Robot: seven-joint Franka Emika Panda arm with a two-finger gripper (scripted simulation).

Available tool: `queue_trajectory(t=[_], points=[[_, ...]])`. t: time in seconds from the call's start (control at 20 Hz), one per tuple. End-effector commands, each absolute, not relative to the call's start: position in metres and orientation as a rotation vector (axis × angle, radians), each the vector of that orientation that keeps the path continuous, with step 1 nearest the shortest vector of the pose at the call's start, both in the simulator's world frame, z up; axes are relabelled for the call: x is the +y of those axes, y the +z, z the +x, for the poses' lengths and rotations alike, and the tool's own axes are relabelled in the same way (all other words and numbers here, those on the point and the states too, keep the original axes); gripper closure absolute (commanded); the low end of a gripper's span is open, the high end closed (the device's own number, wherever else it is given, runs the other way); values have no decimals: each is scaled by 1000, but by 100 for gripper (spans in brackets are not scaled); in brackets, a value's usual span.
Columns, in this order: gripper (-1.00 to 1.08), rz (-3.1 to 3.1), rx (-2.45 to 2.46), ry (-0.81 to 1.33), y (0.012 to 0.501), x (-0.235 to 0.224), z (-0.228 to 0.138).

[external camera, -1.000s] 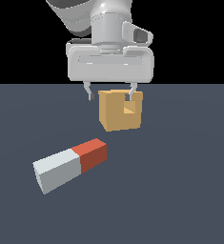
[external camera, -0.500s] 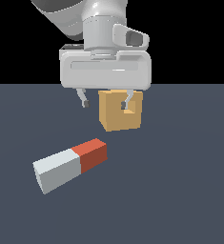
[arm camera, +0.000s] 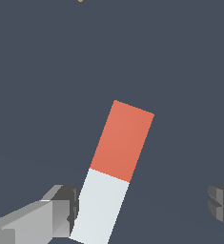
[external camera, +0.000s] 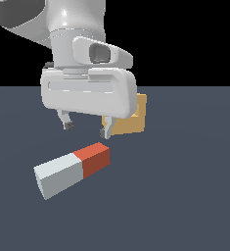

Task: Insert the peg into the horizontal hole in a box.

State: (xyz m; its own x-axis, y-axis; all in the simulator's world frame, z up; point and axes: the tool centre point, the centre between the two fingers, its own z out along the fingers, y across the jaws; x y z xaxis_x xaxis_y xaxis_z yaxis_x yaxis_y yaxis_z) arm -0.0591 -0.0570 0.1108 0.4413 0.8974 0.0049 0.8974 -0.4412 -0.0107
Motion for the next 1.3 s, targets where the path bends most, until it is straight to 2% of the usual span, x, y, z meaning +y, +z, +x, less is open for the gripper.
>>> queue_trajectory(t=[0.0, 0.6, 1.25], points=[[-92, -2734, -1532, 2, 101, -69, -74], [-92, -2913, -1179, 1, 74, -92, -120], [-92, -2916, -1168, 0, 72, -92, -121]])
